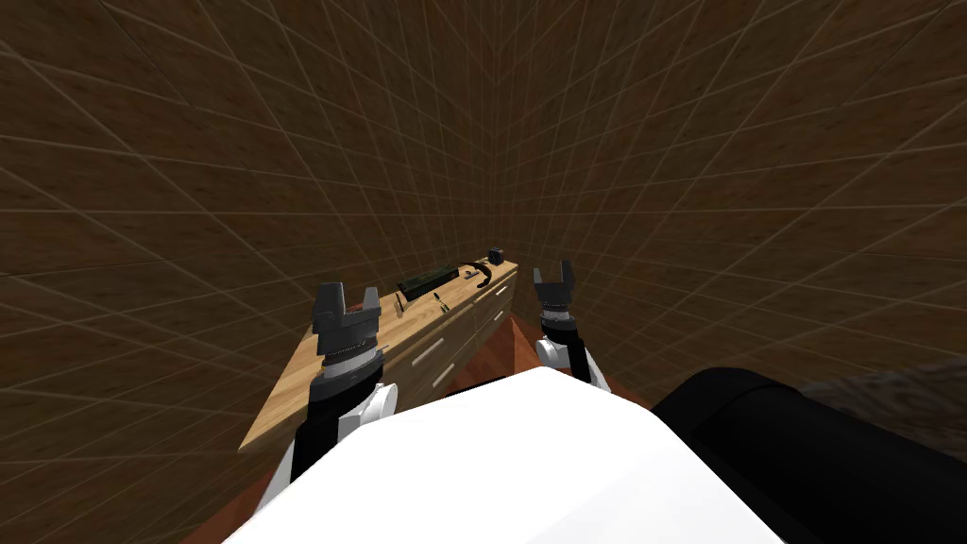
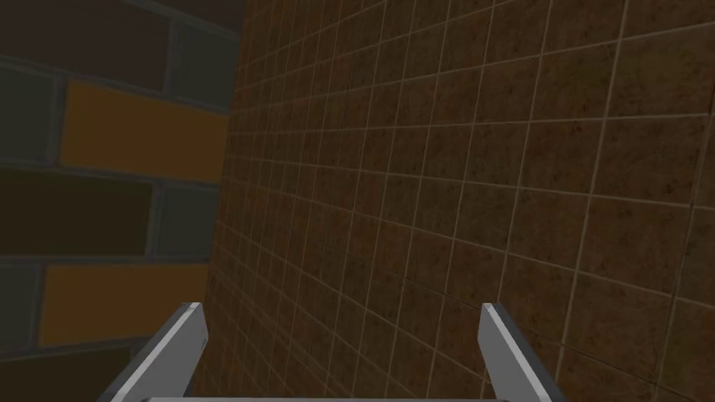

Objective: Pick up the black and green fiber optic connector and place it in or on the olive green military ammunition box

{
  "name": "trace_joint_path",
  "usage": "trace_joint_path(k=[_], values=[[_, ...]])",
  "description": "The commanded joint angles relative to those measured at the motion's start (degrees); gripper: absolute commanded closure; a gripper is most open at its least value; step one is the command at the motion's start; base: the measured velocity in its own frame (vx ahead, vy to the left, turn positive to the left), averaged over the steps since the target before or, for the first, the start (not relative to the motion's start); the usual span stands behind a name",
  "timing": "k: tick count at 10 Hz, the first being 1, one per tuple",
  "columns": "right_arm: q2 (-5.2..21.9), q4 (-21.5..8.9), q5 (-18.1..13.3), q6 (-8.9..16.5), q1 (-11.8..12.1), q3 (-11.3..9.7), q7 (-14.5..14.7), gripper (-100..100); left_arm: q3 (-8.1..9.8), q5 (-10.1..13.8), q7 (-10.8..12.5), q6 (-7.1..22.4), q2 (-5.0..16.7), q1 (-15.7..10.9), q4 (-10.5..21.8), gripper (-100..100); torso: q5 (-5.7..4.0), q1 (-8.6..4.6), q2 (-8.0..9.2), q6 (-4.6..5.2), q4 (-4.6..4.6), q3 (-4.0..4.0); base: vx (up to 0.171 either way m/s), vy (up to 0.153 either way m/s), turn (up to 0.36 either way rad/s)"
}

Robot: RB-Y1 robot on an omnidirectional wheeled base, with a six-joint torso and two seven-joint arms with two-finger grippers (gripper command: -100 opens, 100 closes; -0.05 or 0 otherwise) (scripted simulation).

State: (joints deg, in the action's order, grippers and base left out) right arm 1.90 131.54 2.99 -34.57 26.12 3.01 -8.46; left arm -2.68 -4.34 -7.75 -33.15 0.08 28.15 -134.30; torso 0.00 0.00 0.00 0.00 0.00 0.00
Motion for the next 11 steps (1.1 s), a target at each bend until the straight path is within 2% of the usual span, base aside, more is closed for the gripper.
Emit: trace_joint_path(k=[1, 5, 6, 7, 8, 10, 11], values=[[0.0, 0.0, 0.0, 0.0, 0.0, 0.0, 0.0, 0, 0.22, 0.48, -0.12, 1.12, 2.15, -0.28, 0.21, -100, 0.0, 0.0, 0.0, 0.0, 0.0, 0.0, -0.002, -0.001, -0.042], [0.0, 0.0, 0.0, 0.0, 0.0, 0.0, 0.0, 0, 1.49, 3.31, -0.68, 7.04, 8.44, -1.86, 1.13, -100, 0.01, 0.06, 0.04, 0.01, 0.01, 0.02, -0.012, 0.008, -0.083], [0.0, 0.0, 0.0, 0.0, 0.0, 0.0, 0.0, 0, 1.49, 3.31, -0.68, 7.48, 8.44, -1.86, 1.13, -100, 0.01, 0.07, 0.06, 0.01, 0.01, 0.03, -0.014, 0.011, -0.028], [0.0, 0.0, 0.0, 0.0, 0.0, 0.0, 0.0, 0, 1.95, 4.34, -0.86, 9.48, 10.06, -2.44, 1.42, -100, 0.01, 0.06, 0.06, -0.01, 0.01, 0.03, -0.015, 0.009, -0.075], [0.0, 0.0, 0.0, 0.0, 0.0, 0.0, 0.0, 0, 1.95, 4.34, -0.86, 9.77, 10.06, -2.44, 1.42, -100, 0.01, 0.06, 0.05, 0.01, 0.01, 0.03, -0.012, 0.009, -0.045], [0.0, 0.0, 0.0, 0.0, 0.0, 0.0, 0.0, 0, 3.0, 6.73, -1.28, 13.71, 13.29, -3.74, 2.06, -100, 0.01, 0.05, 0.05, 0.01, 0.01, 0.03, -0.02, 0.012, -0.124], [0.0, 0.0, 0.0, 0.0, -0.01, 0.0, 0.0, 0, 3.0, 6.73, -1.28, 15.07, 13.29, -3.74, 2.06, -100, 0.02, 0.07, 0.07, 0.02, 0.01, 0.04, -0.018, 0.017, -0.049]])
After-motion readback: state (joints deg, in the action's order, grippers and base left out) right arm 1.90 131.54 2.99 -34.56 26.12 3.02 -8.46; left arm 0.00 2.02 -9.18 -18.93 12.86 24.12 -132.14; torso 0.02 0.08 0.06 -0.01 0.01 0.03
